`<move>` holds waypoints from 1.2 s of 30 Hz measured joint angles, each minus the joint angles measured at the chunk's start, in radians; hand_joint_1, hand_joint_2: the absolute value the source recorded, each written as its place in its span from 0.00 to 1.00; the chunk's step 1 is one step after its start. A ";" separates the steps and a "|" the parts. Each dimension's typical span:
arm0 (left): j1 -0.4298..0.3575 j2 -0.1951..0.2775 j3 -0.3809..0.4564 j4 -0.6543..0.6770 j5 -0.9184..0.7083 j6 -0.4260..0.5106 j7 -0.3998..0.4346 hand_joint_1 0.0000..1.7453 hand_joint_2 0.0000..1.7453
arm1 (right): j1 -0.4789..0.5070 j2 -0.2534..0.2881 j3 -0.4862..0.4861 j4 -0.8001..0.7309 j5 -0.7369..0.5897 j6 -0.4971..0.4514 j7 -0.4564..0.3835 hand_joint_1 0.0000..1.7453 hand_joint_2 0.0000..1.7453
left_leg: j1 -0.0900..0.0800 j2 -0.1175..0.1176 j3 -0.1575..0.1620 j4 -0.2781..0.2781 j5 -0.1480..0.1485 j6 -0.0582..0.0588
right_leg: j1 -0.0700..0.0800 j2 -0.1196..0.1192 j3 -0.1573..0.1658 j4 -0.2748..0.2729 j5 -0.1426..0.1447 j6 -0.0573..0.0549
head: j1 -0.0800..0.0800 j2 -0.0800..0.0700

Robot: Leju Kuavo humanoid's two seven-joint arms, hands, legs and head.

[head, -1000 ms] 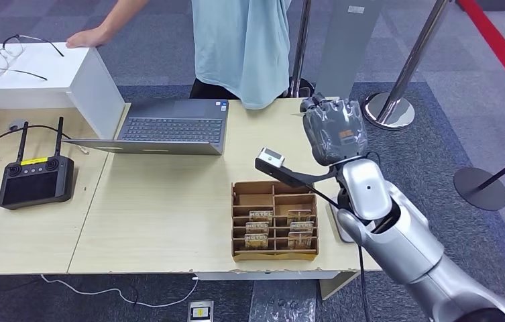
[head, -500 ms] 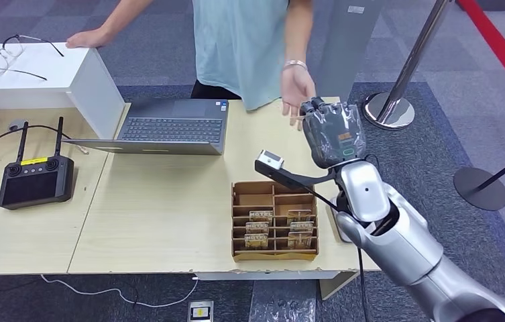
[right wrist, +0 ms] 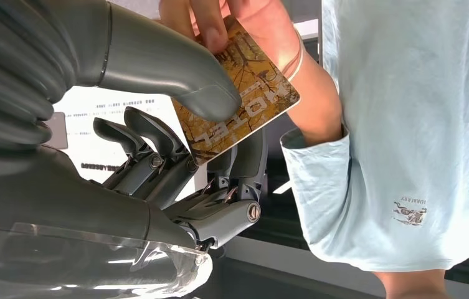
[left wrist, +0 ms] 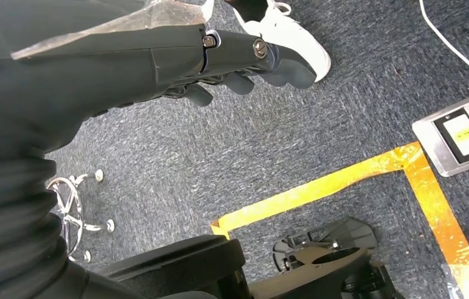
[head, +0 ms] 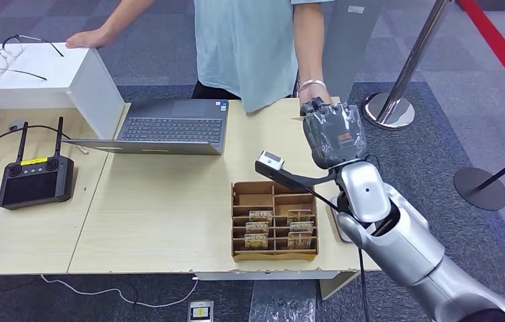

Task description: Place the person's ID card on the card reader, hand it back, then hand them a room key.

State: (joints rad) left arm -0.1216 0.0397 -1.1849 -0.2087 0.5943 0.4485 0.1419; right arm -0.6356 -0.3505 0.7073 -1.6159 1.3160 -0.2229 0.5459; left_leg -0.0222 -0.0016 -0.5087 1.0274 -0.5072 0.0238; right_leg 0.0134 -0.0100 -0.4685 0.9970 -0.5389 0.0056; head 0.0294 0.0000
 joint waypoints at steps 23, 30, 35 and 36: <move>0.000 0.004 0.000 0.001 0.007 -0.008 0.027 0.00 1.00 | 0.046 -0.008 0.007 -0.009 0.041 -0.047 0.020 0.00 1.00 | 0.000 0.000 0.000 0.000 0.000 0.000 | 0.000 0.000 0.000 0.000 0.000 0.000 | 0.000 0.000; 0.001 0.005 0.000 0.001 0.008 -0.008 0.024 0.00 1.00 | 0.060 -0.014 0.006 -0.019 0.053 -0.048 0.020 0.00 1.00 | 0.000 0.000 0.000 0.000 0.000 0.000 | 0.000 0.000 0.000 0.000 0.000 0.000 | 0.000 0.000; 0.001 0.005 0.000 0.001 0.010 -0.008 0.025 0.00 1.00 | 0.066 -0.021 0.002 -0.028 0.057 -0.048 0.020 0.00 1.00 | 0.000 0.000 0.000 0.000 0.000 0.000 | 0.000 0.000 0.000 0.000 0.000 0.000 | 0.000 0.000; 0.001 0.005 0.000 0.001 0.010 -0.007 0.025 0.00 1.00 | 0.069 -0.025 -0.001 -0.032 0.057 -0.049 0.020 0.00 1.00 | 0.000 0.000 0.000 0.000 0.000 0.000 | 0.000 0.000 0.000 0.000 0.000 0.000 | 0.000 0.000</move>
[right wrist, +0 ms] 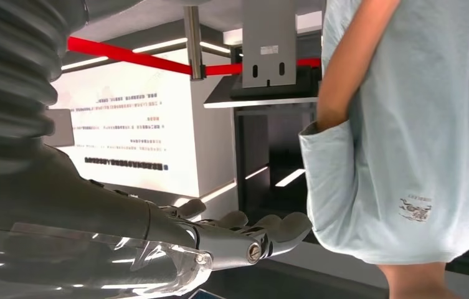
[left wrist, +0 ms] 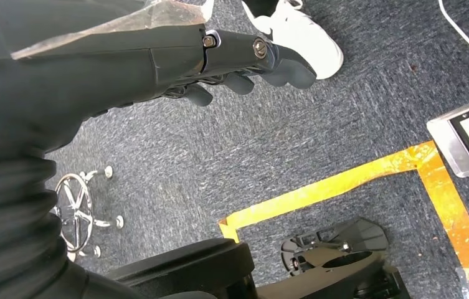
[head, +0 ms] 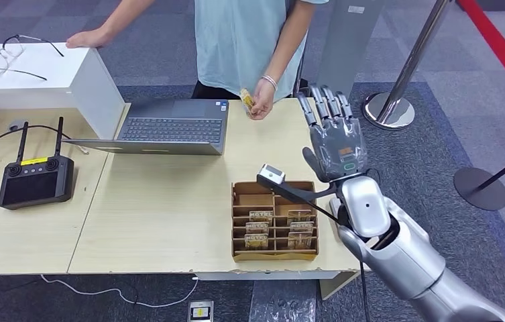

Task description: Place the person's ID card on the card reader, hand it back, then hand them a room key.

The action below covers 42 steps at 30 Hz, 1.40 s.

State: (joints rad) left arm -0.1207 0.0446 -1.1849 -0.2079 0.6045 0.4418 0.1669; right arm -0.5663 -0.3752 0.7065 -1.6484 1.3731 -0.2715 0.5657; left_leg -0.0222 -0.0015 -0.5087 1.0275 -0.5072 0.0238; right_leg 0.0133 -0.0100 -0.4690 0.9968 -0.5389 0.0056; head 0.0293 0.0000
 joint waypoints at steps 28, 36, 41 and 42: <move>0.012 -0.008 0.003 0.000 0.034 0.040 -0.018 0.00 1.00 | 0.432 -0.213 -0.343 -0.295 0.047 -0.029 0.080 0.00 1.00 | 0.000 0.000 0.000 0.001 -0.001 0.000 | 0.000 0.001 0.000 -0.001 -0.001 0.001 | 0.000 0.000; 0.012 -0.010 0.003 0.000 0.034 0.040 -0.016 0.00 1.00 | 0.486 -0.230 -0.404 -0.343 0.050 -0.029 0.065 0.00 1.00 | 0.000 0.000 0.000 0.000 -0.001 0.000 | 0.000 0.001 0.000 -0.001 -0.001 0.001 | 0.000 0.000; 0.010 -0.014 0.003 0.000 0.035 0.040 -0.013 0.00 1.00 | 0.477 -0.206 -0.394 -0.341 -0.034 -0.032 0.012 0.06 1.00 | 0.000 0.000 0.000 0.000 -0.001 0.000 | 0.000 0.000 0.001 -0.001 -0.001 0.001 | 0.000 0.000; 0.009 -0.015 0.003 0.000 0.035 0.040 -0.013 0.00 1.00 | 0.474 -0.199 -0.389 -0.340 -0.050 -0.033 0.005 0.25 1.00 | 0.000 0.000 0.000 0.000 -0.001 0.000 | 0.000 0.000 0.001 -0.001 -0.001 0.001 | 0.000 0.000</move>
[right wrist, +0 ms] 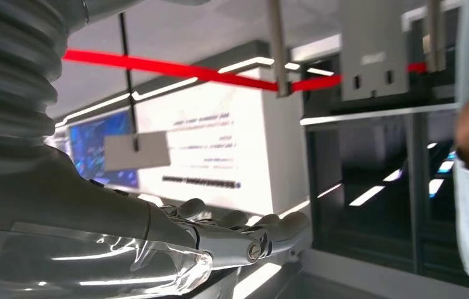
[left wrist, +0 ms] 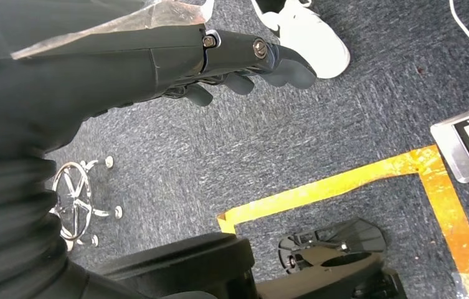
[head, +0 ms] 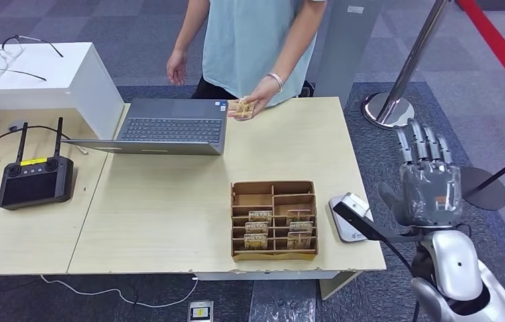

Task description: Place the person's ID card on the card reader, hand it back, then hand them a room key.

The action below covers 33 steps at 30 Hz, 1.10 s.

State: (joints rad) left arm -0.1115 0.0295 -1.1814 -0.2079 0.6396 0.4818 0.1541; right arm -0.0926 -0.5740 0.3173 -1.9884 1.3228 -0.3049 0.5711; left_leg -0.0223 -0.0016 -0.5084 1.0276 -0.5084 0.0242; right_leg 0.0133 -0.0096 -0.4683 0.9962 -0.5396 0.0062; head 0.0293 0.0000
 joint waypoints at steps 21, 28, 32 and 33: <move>-0.004 -0.002 0.000 0.000 0.002 0.000 0.000 0.00 1.00 | -0.084 0.092 0.165 0.060 -0.159 0.049 -0.050 0.84 1.00 | 0.000 0.000 -0.001 0.000 0.000 0.000 | 0.000 0.000 0.000 0.000 0.000 0.000 | 0.000 0.000; -0.005 -0.002 0.000 0.000 -0.002 -0.002 0.000 0.00 1.00 | -0.098 0.120 0.233 0.091 -0.189 0.070 -0.066 0.83 1.00 | 0.000 0.000 0.000 0.000 0.000 0.000 | 0.000 0.000 0.000 0.000 0.000 0.000 | 0.000 0.000; -0.005 -0.002 0.000 0.000 -0.004 -0.002 0.000 0.00 1.00 | -0.101 0.137 0.270 0.112 -0.202 0.076 -0.074 0.78 1.00 | 0.000 0.000 -0.001 0.000 0.000 0.000 | 0.000 0.000 0.000 0.000 0.000 0.000 | 0.000 0.000; -0.005 -0.002 0.000 0.000 -0.004 -0.002 0.000 0.00 1.00 | -0.102 0.141 0.278 0.118 -0.204 0.076 -0.075 0.75 1.00 | 0.000 0.000 -0.001 0.000 0.000 0.000 | 0.000 0.000 0.000 0.000 0.000 0.000 | 0.000 0.000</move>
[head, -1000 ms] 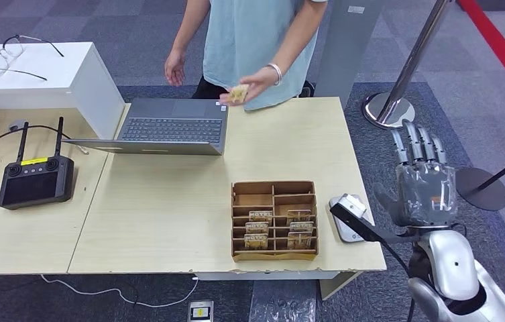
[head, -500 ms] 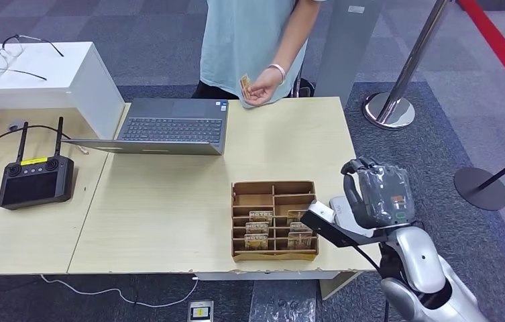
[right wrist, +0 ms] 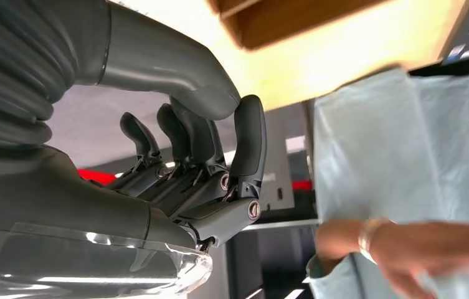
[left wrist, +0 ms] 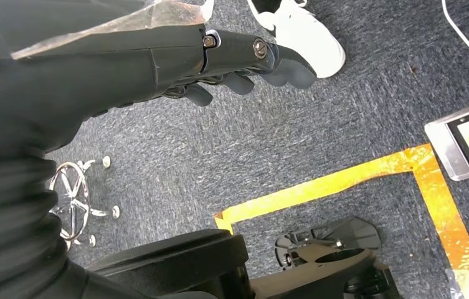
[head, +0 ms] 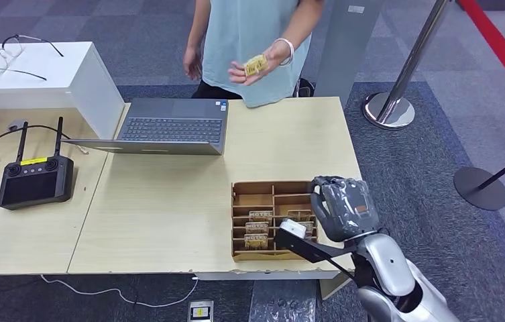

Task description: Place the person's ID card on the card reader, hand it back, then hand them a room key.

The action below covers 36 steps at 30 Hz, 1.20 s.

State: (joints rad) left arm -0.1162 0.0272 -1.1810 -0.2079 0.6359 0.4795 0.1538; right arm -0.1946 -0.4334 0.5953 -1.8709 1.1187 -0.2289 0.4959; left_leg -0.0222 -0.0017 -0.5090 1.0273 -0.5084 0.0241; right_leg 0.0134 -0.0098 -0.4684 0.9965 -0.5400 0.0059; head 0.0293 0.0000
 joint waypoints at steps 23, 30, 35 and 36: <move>0.000 0.000 0.000 0.000 -0.006 -0.006 0.000 0.00 1.00 | -0.003 0.048 0.116 0.108 -0.048 0.016 -0.017 0.51 1.00 | 0.000 0.000 0.000 0.000 0.000 0.000 | 0.000 0.000 0.000 0.000 0.000 0.000 | 0.000 0.000; 0.000 0.000 0.000 0.000 -0.007 -0.007 0.000 0.00 1.00 | -0.004 0.053 0.130 0.130 -0.055 0.015 -0.017 0.42 1.00 | 0.000 0.000 0.000 0.000 0.000 0.000 | 0.000 0.000 0.000 0.000 0.000 0.000 | 0.000 0.000; 0.000 0.000 0.000 0.000 -0.007 -0.009 0.000 0.00 1.00 | -0.003 0.053 0.140 0.144 -0.063 0.014 -0.016 0.31 1.00 | 0.000 0.000 0.000 0.000 0.000 0.000 | 0.000 0.000 0.000 0.000 0.000 0.000 | 0.000 0.000; 0.000 0.000 0.000 0.000 -0.008 -0.010 0.000 0.00 1.00 | -0.003 0.053 0.142 0.146 -0.065 0.013 -0.015 0.30 1.00 | 0.000 0.000 0.000 0.000 0.000 0.000 | 0.000 0.000 0.000 0.000 0.000 0.000 | 0.000 0.000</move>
State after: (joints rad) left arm -0.1164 0.0271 -1.1810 -0.2079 0.6284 0.4699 0.1538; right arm -0.1980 -0.3803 0.7376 -1.7248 1.0535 -0.2156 0.4808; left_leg -0.0222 -0.0016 -0.5086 1.0273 -0.5084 0.0241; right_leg 0.0133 -0.0098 -0.4684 0.9964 -0.5402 0.0056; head 0.0293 0.0000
